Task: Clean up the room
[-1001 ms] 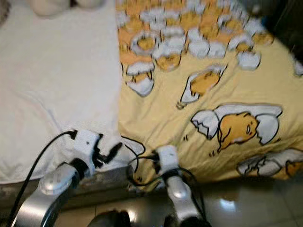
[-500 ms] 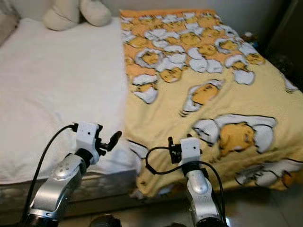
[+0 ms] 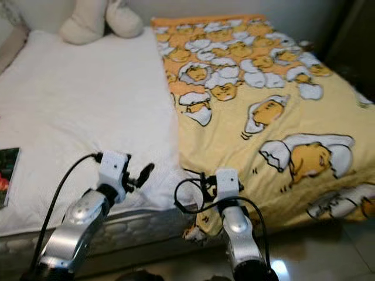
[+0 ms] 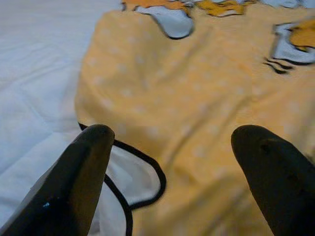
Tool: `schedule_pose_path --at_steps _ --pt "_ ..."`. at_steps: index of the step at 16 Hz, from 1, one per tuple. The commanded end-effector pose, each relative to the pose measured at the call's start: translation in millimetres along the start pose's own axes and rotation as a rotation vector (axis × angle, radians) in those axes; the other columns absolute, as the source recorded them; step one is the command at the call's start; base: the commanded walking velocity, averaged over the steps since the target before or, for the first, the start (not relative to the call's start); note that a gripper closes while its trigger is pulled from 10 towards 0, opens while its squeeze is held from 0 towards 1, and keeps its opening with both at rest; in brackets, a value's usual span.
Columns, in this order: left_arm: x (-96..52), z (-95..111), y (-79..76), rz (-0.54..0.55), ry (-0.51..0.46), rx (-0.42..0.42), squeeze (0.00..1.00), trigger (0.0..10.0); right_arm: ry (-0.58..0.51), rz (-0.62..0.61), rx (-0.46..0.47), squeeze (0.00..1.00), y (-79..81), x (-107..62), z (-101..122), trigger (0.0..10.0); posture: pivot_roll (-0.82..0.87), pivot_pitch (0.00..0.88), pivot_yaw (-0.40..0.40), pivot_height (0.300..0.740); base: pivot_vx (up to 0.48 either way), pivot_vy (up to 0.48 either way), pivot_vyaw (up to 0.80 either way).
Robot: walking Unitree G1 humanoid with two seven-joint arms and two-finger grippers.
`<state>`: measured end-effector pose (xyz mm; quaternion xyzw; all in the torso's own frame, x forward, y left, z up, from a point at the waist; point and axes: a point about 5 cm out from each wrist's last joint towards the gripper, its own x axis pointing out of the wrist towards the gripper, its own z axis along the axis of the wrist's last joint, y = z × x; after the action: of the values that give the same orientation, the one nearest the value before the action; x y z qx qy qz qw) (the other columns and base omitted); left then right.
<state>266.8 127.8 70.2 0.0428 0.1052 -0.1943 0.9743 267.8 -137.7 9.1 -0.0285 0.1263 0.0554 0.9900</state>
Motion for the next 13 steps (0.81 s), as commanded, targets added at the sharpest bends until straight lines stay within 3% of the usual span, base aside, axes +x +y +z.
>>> schedule_pose_path --at_steps 1,4,5,6,7,11,13 --pt "-3.3 4 1.2 -0.008 -0.014 0.011 0.0 10.0 0.027 -0.021 0.026 0.0 0.6 1.5 -2 10.0 -0.05 0.0 0.056 0.74 0.0 0.0 0.0" --pt "-18.7 2 6.3 -0.007 0.006 0.024 0.0 10.0 0.12 -0.002 0.054 0.0 8.4 -7.9 -22 10.0 -0.02 0.015 0.076 0.74 0.0 0.0 0.0" --pt "-34.7 -2 12.0 -0.006 0.043 0.04 0.0 10.0 0.205 0.009 0.086 0.0 16.6 -13.8 -40 10.0 0.02 0.071 0.111 0.74 0.0 0.0 0.0" --pt "-38.5 -2 13.4 -0.006 0.051 0.044 0.0 10.0 0.218 0.006 0.092 0.0 18.0 -14.6 -42 10.0 0.02 0.071 0.111 0.74 0.0 0.0 0.0" --pt "-56.2 1 19.8 -0.006 0.078 0.066 0.0 10.0 0.269 -0.014 0.073 0.0 21.3 -14.5 -50 10.0 0.07 0.127 0.146 0.74 0.0 0.0 0.0" --pt "-83.4 5 24.9 -0.001 0.118 0.08 0.0 10.0 0.32 -0.113 -0.039 0.0 11.8 -7.3 -51 10.0 0.16 0.191 0.182 0.74 0.0 0.0 0.0" --pt "-87.6 9 20.0 -0.014 0.115 0.09 0.0 10.0 0.297 -0.146 -0.082 0.0 7.0 -1.4 -44 10.0 0.16 0.198 0.178 0.74 0.0 0.0 0.0"
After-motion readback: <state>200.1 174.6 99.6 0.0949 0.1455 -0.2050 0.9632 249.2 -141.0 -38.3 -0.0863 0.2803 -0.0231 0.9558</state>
